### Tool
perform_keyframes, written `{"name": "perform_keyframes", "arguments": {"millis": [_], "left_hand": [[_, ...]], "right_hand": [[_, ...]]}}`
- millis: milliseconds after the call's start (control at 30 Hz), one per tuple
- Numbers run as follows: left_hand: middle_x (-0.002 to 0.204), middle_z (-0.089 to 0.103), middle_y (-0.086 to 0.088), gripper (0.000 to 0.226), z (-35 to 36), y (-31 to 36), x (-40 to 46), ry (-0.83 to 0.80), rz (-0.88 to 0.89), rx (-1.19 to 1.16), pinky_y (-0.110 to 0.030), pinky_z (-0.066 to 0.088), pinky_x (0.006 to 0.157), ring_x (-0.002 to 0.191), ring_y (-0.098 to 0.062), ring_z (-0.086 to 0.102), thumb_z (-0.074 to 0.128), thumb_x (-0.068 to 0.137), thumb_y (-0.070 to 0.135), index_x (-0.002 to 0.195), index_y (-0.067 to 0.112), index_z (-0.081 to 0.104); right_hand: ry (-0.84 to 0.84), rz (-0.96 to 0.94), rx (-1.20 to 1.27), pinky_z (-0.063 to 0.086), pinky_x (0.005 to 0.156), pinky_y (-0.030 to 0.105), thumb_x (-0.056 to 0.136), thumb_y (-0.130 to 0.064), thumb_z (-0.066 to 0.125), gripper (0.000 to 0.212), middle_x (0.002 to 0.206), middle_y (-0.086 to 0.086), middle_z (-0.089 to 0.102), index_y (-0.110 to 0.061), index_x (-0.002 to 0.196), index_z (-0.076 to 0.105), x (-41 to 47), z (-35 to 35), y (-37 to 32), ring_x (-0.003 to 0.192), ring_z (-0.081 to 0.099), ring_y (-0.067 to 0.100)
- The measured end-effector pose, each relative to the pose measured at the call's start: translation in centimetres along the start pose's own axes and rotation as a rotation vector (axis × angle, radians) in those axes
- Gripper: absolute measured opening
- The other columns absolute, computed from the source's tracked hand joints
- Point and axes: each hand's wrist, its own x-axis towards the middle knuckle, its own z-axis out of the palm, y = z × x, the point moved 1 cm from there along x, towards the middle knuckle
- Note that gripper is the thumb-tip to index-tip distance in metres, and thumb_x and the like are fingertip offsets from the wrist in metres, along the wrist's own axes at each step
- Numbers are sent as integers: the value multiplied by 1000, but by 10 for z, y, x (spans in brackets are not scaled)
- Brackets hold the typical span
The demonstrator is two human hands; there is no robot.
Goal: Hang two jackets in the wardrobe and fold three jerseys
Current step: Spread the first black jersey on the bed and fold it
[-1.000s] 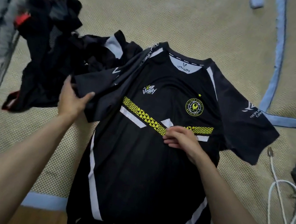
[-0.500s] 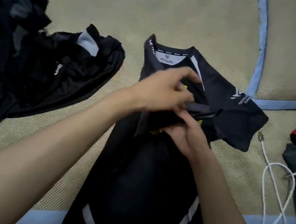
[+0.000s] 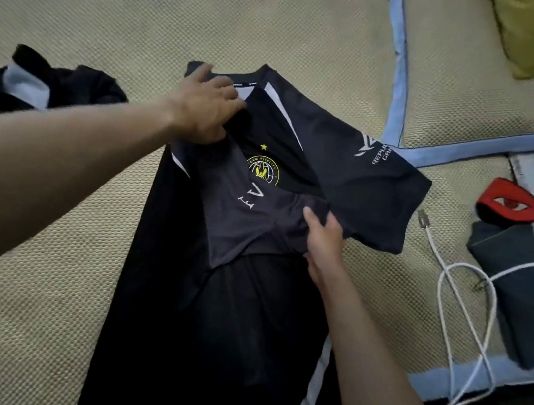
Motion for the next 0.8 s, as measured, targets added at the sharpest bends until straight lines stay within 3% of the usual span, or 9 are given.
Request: {"name": "perform_keyframes", "arguments": {"millis": [100,167,200,333,467,600,667,733,800], "left_hand": [[105,70,-1,47,-22,-7,14,-251,-63,98,-48,28,107,112,-26,61,43,90,57,115,23,63],[108,66,-2,55,-34,-6,17,-396,-123,4,-48,29,107,116,-27,58,32,94,66,111,22,60],[106,62,-1,51,-36,-6,18,-437,-124,-5,-47,29,107,116,-26,57,31,94,69,106,26,56],[100,60,12,32,-20,-18,12,-566,-50,41,-46,30,105,113,-19,57,50,87,70,96,40,55],[98,62,12,25,-4,-37,9,-382,13,-92,-42,31,104,109,-16,57,61,90,54,107,36,61],[88,62,4,19,-19,-42,14,-123,-2,-417,-39,42,90,95,-28,63,62,94,40,104,24,63],[92,66,-3,14,-31,-38,16,35,-34,-637,-36,43,80,90,-30,62,60,97,33,102,21,60],[98,67,-2,18,-39,-30,22,123,-31,-667,-38,44,84,92,-29,61,59,98,36,109,22,58],[102,63,3,31,-37,-25,28,54,-36,-520,-47,39,101,103,-29,60,61,94,40,120,24,54]], "right_hand": [[52,-212,-222,44,113,38,98,-28,58,40,133,4,67,-7,132,63,-4,6,-10,126,60,19],[109,-319,-221,46,106,21,102,-18,57,27,123,2,69,-5,123,67,-3,0,-21,116,63,15],[111,-339,-177,48,102,20,102,-16,57,23,118,1,71,-7,120,68,-1,-4,-23,112,65,14],[-7,-155,33,49,109,47,95,-29,64,27,117,1,76,-14,116,73,14,-15,-10,116,69,20],[-17,-71,106,49,108,53,90,-40,65,36,120,1,75,-19,118,73,24,-18,-10,118,68,21],[154,-289,-31,47,110,42,96,-38,57,46,126,6,70,-5,127,65,31,-19,-41,121,64,19],[203,-320,52,49,109,37,99,-32,57,33,124,1,71,-12,123,68,42,-25,-53,118,65,15],[215,-258,107,49,109,39,101,-27,55,29,123,-1,72,-15,124,68,57,-34,-56,117,66,14],[229,-237,27,49,109,37,103,-22,54,31,124,-2,70,-13,129,67,67,-45,-55,117,65,13]]}}
